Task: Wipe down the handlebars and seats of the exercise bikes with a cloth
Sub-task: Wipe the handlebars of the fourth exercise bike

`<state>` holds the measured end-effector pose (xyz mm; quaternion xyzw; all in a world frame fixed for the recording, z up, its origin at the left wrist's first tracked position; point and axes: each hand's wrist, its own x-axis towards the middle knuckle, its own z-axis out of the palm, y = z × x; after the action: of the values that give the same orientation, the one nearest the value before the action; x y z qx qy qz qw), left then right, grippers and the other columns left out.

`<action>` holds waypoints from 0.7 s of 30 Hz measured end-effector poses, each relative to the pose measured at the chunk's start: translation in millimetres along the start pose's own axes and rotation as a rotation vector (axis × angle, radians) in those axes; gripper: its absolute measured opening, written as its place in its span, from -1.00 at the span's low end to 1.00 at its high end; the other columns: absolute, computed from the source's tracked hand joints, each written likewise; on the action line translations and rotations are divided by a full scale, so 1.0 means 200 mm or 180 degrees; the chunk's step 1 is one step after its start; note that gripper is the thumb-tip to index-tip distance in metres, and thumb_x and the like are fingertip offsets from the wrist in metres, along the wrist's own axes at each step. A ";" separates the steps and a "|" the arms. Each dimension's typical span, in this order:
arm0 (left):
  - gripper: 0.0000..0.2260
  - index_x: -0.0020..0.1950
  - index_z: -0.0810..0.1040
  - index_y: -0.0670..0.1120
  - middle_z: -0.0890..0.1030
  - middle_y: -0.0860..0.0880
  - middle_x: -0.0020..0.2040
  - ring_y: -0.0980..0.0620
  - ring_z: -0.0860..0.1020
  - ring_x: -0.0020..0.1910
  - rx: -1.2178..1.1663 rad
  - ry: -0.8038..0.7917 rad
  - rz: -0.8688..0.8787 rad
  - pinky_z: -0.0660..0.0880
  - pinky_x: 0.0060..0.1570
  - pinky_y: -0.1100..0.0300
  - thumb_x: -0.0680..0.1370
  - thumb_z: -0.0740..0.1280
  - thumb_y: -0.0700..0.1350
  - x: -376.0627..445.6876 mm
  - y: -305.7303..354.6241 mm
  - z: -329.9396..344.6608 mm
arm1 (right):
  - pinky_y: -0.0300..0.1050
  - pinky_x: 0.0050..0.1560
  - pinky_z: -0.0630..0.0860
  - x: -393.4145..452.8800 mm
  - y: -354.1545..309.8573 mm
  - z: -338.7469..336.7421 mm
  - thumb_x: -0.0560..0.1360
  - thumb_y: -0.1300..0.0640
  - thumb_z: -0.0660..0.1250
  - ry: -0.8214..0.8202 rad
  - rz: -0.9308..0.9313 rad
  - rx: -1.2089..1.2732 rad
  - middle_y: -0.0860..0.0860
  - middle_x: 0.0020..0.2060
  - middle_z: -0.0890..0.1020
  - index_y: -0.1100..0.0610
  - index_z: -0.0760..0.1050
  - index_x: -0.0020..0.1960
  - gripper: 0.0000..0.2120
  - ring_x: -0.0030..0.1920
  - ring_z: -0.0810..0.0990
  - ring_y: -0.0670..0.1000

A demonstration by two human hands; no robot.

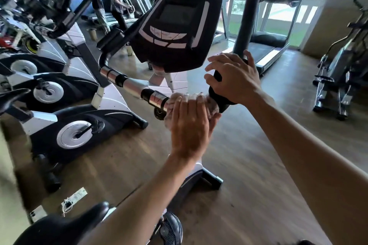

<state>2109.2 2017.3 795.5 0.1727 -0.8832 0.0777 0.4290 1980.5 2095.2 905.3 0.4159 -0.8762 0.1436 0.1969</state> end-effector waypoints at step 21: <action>-0.43 0.19 0.60 -0.30 0.69 -0.25 0.01 -0.27 0.63 0.09 -0.0281 0.0122 0.1063 0.27 0.51 -0.21 0.63 0.26 0.23 0.12 -0.18 0.04 | 0.26 0.58 -0.15 0.00 0.00 -0.01 0.64 -0.23 0.13 -0.0175 -0.0047 -0.0108 -0.26 0.52 0.36 -0.20 0.55 0.27 -0.68 0.57 0.19 -0.09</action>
<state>2102.5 1976.0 808.5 0.0031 -0.8938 0.1123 0.4341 1982.2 2096.4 907.0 0.4227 -0.8805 0.1158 0.1809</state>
